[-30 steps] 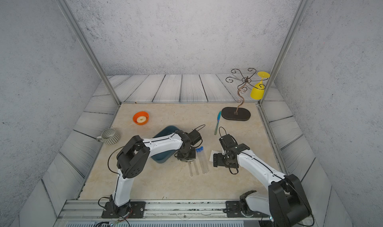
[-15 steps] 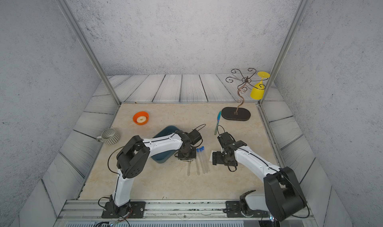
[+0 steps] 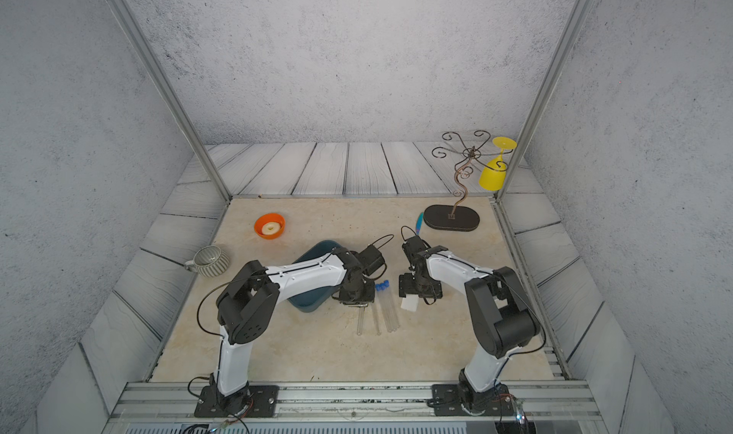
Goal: Wipe the exteriors of test tubes
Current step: Pick up the test tube at the center of the board.
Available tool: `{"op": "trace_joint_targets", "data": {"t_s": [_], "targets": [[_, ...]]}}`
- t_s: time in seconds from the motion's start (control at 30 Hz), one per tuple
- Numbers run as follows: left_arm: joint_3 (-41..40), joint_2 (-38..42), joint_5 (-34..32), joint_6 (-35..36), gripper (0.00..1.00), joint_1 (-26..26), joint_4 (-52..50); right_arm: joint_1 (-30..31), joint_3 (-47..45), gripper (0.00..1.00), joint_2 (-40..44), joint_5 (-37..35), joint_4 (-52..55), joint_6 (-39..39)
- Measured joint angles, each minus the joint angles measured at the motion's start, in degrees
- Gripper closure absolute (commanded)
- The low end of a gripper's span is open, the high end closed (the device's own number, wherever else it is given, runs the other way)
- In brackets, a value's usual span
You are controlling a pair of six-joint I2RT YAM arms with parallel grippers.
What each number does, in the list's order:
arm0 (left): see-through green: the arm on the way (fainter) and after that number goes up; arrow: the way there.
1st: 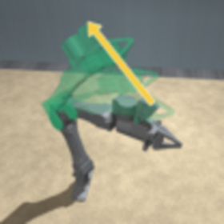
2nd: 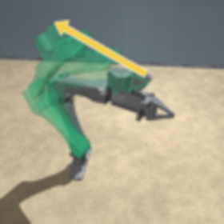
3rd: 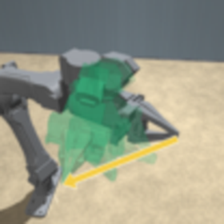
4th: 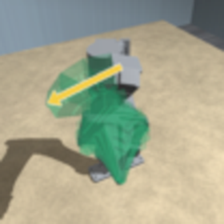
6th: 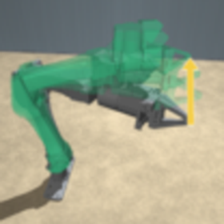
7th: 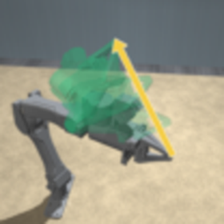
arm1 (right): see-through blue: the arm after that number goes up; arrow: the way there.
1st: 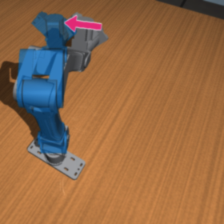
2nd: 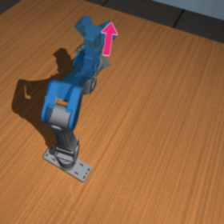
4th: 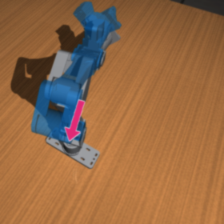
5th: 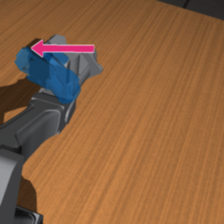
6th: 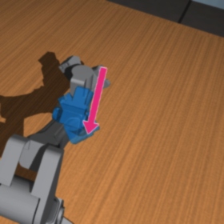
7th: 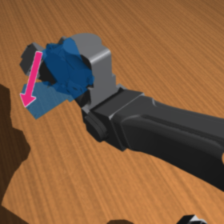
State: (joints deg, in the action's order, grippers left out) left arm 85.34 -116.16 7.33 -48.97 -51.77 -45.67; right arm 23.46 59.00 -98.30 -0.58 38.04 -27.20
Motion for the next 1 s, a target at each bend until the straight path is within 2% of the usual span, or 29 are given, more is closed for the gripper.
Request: {"op": "trace_joint_targets", "data": {"t_s": [0.4,0.5,0.63,0.7,1.0], "targets": [[0.7,0.3,0.0,1.5,0.82,0.0,-2.0,0.0,4.5,0.43,-5.2,-0.7,-0.3,0.4],[1.6,0.4,0.0,1.9,0.83,0.0,-2.6,0.0,4.7,0.43,-5.4,-0.7,-0.2,0.4],[2.3,1.4,0.0,2.5,0.83,0.0,-3.5,0.0,4.6,0.29,-5.2,-0.5,-0.2,0.2],[2.7,2.1,-0.1,2.6,0.82,0.0,-4.0,0.0,4.5,0.26,-5.0,-0.5,0.3,0.0],[3.6,4.1,-0.6,3.3,0.83,0.0,-5.5,0.0,3.0,0.28,-2.4,-0.1,5.4,-3.6]]}}
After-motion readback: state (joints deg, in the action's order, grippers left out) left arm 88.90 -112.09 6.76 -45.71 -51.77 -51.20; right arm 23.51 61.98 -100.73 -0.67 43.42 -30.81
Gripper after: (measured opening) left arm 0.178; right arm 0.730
